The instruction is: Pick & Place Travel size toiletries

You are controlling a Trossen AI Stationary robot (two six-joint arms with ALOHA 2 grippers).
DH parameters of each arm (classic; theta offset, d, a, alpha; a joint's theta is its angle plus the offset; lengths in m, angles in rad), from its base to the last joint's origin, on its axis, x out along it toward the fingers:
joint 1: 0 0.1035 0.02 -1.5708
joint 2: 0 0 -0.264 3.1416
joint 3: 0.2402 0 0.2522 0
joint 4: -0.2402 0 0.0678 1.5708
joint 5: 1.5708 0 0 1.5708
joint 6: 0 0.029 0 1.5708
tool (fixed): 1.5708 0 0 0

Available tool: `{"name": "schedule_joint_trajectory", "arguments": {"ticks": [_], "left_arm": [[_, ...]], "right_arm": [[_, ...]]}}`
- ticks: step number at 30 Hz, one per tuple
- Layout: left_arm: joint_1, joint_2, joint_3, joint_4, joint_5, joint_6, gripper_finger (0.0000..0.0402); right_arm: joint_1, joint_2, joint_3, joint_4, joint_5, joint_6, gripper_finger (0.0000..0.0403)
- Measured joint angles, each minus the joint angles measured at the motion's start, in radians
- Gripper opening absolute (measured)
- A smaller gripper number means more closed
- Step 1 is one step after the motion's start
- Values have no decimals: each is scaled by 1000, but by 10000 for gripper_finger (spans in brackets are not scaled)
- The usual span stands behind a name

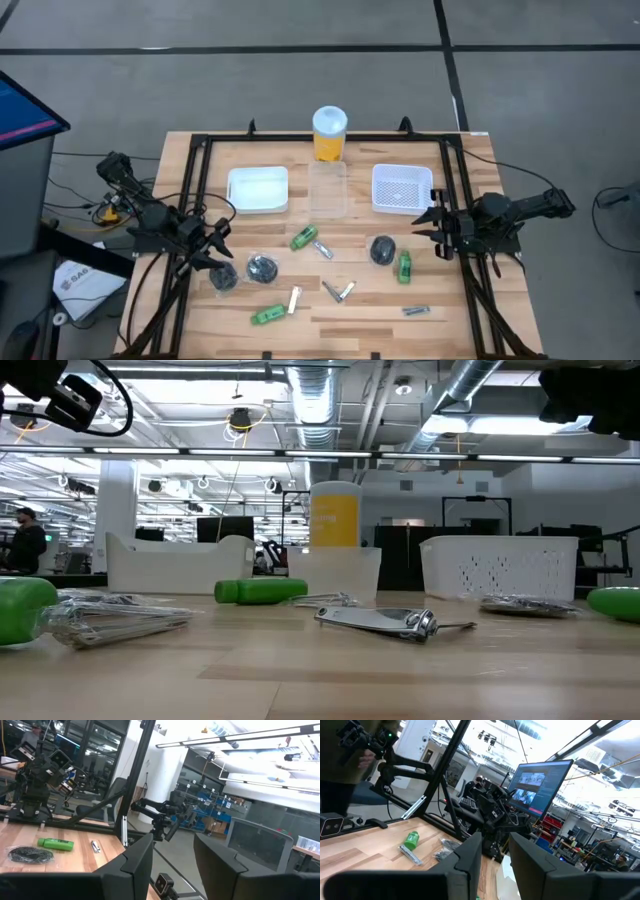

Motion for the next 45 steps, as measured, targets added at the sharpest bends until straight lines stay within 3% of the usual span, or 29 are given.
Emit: {"name": "schedule_joint_trajectory", "arguments": {"ticks": [34,42,45], "left_arm": [[0,0,0,0,0,0,140],[0,0,0,0,0,0,140],[0,0,0,0,0,0,140]], "right_arm": [[0,0,0,0,0,3,93],[18,1,0,86,5,320,93],[19,13,1,226,61,559,93]]}}
